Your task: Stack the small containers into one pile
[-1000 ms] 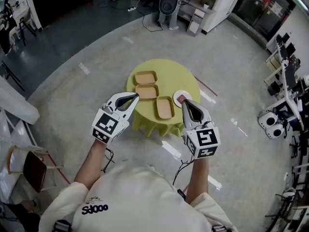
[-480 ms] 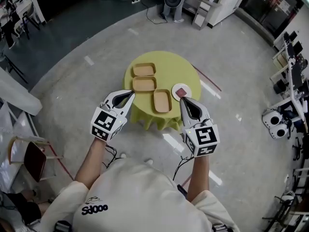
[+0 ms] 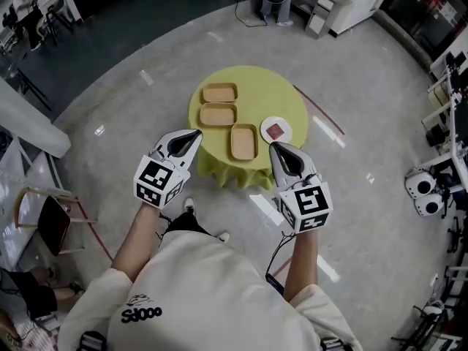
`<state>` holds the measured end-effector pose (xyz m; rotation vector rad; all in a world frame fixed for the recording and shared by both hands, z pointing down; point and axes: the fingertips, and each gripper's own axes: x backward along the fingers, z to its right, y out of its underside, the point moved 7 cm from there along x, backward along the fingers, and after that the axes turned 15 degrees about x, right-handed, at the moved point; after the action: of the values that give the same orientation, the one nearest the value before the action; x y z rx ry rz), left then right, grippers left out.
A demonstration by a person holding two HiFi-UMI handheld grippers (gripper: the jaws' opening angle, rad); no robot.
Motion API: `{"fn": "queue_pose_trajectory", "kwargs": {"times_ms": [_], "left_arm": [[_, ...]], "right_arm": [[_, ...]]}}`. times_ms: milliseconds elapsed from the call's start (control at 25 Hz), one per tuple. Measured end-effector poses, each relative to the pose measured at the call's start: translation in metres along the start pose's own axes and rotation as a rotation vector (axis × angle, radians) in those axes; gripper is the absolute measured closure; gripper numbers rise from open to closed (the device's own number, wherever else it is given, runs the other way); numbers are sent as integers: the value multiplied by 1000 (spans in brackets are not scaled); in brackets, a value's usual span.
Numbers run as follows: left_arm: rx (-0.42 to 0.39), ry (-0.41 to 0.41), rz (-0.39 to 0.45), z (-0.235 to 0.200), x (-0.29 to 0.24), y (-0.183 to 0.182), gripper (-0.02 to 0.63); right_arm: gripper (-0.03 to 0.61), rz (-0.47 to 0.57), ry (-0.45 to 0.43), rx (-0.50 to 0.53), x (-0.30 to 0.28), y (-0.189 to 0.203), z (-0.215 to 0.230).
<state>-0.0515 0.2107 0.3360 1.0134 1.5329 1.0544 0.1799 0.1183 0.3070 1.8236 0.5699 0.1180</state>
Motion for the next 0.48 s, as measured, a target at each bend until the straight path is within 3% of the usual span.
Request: {"fn": "queue_pose_trajectory", "kwargs": {"times_ms": [480], "left_arm": [[-72, 38, -10, 1, -35, -3, 607]], "right_arm": [[569, -15, 13, -32, -17, 18, 14]]}}
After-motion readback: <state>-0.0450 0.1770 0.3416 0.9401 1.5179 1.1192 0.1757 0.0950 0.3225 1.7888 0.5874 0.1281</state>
